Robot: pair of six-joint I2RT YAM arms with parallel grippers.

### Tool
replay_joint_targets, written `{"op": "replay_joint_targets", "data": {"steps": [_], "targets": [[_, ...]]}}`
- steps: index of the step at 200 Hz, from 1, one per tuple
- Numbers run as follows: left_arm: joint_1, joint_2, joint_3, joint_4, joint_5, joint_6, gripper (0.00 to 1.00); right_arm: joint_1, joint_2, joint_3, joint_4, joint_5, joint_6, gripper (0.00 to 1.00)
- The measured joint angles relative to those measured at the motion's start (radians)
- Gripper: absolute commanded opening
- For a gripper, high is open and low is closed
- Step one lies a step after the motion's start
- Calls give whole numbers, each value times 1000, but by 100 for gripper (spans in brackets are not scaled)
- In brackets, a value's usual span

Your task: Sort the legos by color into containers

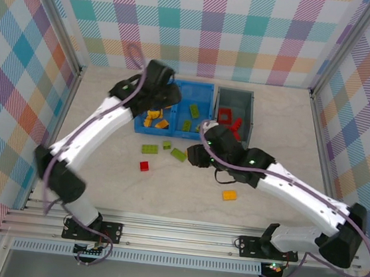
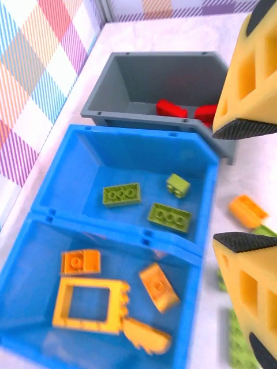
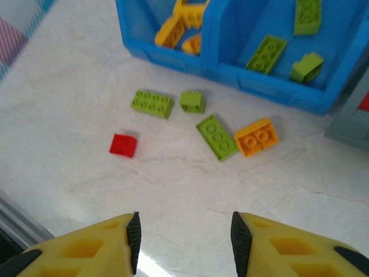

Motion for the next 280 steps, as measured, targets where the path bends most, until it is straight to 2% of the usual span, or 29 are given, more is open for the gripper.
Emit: {"op": "replay_joint_targets", "data": {"steps": [52, 75, 127, 179, 194, 258, 280], "targets": [[-21, -563, -449, -45, -16, -71, 48, 83, 309, 117, -3, 8, -34, 56], [-21, -769, -599, -130, -31, -116, 47, 99, 462, 241, -13, 1, -37, 64], [-21, -1099, -657, -289, -87, -153, 47, 148, 769, 514, -59, -41, 49, 73], [-21, -1179, -657, -418, -101, -163, 47, 159, 1007, 803, -210, -32, 148, 74], [-21, -1183, -657, -434, -100, -166, 47, 159, 1051, 859, -245, -16, 164, 71], [-21, -1184, -656, -450, -95, -166, 47, 158, 1152, 933, -314, 17, 188, 37], [-21, -1184, -656, -450, -85, -166, 47, 158, 1152, 937, -314, 27, 189, 31]]}}
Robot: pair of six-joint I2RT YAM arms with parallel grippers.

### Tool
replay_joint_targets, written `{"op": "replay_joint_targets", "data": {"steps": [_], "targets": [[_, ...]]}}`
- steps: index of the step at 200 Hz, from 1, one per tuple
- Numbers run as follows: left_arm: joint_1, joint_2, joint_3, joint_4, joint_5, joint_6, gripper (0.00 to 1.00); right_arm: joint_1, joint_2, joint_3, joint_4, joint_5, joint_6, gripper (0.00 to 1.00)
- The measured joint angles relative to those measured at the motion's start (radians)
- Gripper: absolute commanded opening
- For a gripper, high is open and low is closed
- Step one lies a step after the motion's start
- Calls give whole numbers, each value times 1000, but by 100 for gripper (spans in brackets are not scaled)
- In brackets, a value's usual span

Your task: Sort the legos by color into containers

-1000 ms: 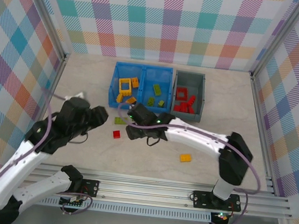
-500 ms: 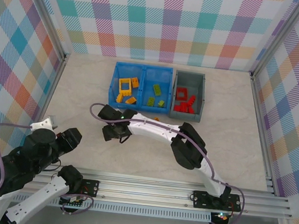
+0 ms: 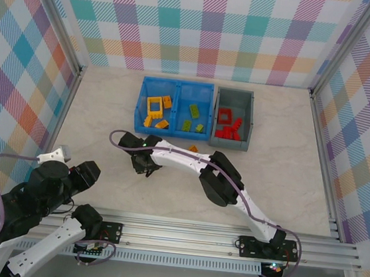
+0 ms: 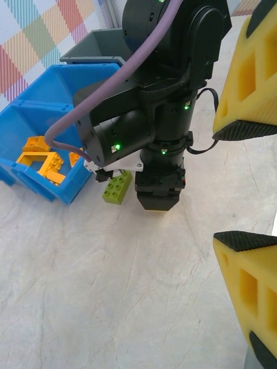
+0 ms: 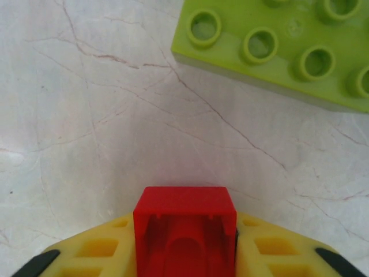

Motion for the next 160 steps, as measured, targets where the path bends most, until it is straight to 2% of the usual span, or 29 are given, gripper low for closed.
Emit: {"op": "replay_joint_targets", "data": {"steps": [20, 37, 78, 96, 111, 126, 140, 160], "targets": [[0, 2, 0, 5, 19, 6, 47, 1, -21, -31, 23, 16, 0, 30], [0, 20, 0, 37, 72, 21, 46, 1, -98, -134, 46, 32, -1, 30], [-1, 225, -6, 222, 230, 42, 44, -24, -507, -444, 88, 90, -11, 31], [-28, 317, -41, 337, 259, 37, 44, -96, -713, -563, 115, 101, -16, 32], [-101, 399, -57, 418, 251, 30, 44, -203, -838, -649, 130, 105, -27, 32], [-215, 500, -44, 497, 211, 31, 44, -327, -902, -712, 136, 98, -39, 32], [-325, 621, -3, 558, 162, 39, 44, -442, -903, -732, 131, 95, -59, 33], [-438, 786, 63, 653, 99, 60, 44, -547, -844, -700, 120, 85, -86, 33]]}}
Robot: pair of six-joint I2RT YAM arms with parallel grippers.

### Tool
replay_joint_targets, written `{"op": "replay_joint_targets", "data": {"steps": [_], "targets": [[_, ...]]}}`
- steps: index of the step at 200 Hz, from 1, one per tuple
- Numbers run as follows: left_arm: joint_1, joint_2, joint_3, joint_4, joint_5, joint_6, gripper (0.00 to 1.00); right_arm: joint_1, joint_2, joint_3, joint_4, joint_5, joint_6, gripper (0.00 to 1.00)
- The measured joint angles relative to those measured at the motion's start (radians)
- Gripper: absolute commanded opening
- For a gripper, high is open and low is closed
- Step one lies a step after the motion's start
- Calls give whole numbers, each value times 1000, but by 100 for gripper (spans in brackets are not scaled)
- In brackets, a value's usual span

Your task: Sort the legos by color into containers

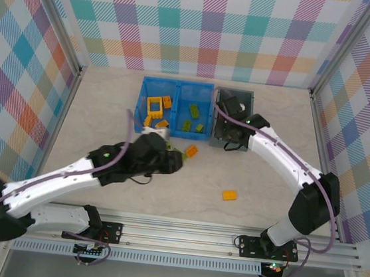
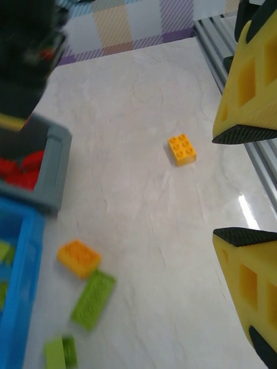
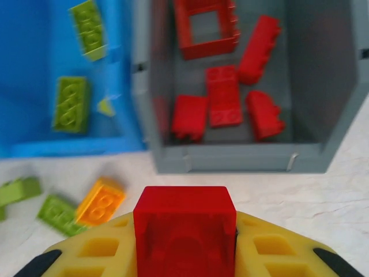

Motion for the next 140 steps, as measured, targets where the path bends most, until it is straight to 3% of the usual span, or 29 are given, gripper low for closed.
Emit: {"op": "replay_joint_targets", "data": {"steps": [25, 69, 140], "targets": [[-59, 155, 79, 93, -41, 40, 45, -84, 149, 146, -27, 0, -5, 33], [-59, 354, 257, 187, -69, 129, 45, -175, 449, 491, -83, 24, -5, 33], [-2, 433, 298, 277, -38, 178, 45, -243, 800, 913, -241, 50, -5, 37]]}}
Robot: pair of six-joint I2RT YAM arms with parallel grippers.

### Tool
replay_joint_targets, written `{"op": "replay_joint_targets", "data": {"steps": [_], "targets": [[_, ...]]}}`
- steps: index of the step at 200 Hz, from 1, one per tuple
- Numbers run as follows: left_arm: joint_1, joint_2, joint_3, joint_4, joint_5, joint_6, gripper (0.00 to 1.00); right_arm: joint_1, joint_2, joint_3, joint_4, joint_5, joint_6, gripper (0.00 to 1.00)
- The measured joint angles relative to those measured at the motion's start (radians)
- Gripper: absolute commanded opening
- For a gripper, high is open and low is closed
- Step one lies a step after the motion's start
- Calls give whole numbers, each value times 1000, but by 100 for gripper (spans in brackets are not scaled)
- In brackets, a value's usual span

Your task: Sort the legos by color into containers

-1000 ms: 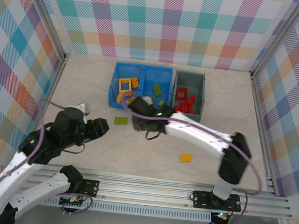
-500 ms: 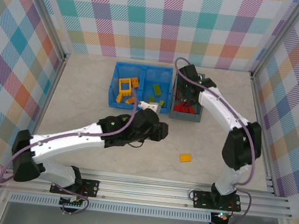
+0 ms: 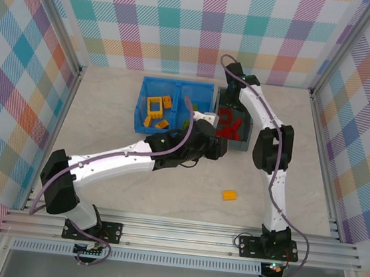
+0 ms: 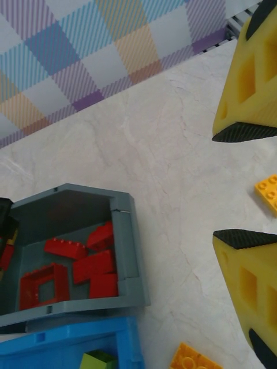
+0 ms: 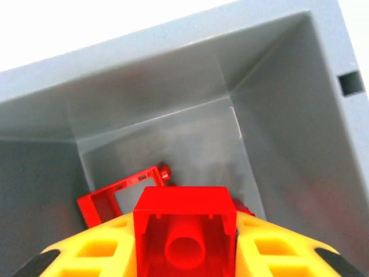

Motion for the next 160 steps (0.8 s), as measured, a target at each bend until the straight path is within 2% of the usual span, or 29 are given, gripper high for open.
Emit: {"op": "replay_joint_targets", "data": {"steps": [36, 77, 95, 126, 160], "targets": [[3, 21, 0, 43, 15, 11, 45, -5, 65, 77, -63, 5, 1, 43], [3, 26, 0, 57, 19, 11, 45, -5, 68, 82, -90, 8, 1, 61], [2, 26, 0, 60, 23, 11, 45, -5, 68, 83, -94, 7, 0, 61], [-2, 26, -1, 60, 22, 11, 45, 0, 56, 83, -96, 4, -12, 53], [-17, 5, -52, 58, 8, 9, 45, 42, -51, 82, -89, 6, -45, 46]]}}
